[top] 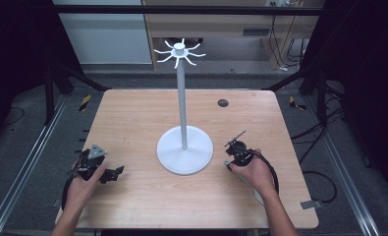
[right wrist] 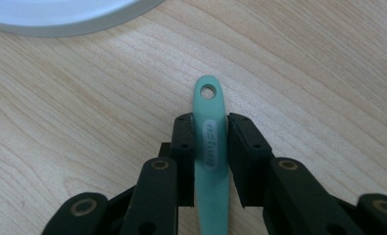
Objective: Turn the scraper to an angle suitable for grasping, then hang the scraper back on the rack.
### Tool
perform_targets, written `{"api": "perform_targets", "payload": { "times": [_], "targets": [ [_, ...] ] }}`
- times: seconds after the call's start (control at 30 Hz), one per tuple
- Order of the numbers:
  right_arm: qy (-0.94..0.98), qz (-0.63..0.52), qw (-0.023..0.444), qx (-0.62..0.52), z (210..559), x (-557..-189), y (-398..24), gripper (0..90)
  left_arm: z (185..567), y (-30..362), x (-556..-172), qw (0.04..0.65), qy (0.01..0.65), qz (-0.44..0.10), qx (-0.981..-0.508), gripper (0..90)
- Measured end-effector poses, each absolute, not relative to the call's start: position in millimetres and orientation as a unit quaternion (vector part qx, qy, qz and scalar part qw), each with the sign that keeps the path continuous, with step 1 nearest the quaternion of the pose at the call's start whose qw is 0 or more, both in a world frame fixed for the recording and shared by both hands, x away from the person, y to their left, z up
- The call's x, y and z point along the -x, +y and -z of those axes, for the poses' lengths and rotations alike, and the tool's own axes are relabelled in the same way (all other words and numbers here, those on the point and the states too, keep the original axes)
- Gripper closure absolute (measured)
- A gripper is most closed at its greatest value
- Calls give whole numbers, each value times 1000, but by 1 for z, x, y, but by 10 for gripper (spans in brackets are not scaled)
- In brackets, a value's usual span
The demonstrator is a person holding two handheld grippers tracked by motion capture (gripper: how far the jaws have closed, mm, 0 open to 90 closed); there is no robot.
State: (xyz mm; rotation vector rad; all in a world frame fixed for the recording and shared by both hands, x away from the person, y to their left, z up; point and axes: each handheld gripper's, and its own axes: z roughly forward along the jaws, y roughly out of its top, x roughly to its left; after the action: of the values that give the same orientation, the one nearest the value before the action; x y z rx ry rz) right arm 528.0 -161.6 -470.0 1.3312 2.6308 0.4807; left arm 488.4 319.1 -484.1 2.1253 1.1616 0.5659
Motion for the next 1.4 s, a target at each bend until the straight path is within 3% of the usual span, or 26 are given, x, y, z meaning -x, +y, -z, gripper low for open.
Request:
{"api": "perform_targets", "payload": {
  "times": [0.3, 0.9, 1.4],
  "targets": [
    [868, -185, 92, -452, 464, -524, -168, 746, 484, 319, -488, 321, 441, -215, -810, 28],
    [815, -330, 165, -447, 411, -503, -189, 747, 485, 318, -488, 317, 438, -215, -813, 28],
    [782, -398, 185, -442, 374, -494, -194, 748, 486, 316, -487, 319, 439, -214, -812, 28]
  ]
}}
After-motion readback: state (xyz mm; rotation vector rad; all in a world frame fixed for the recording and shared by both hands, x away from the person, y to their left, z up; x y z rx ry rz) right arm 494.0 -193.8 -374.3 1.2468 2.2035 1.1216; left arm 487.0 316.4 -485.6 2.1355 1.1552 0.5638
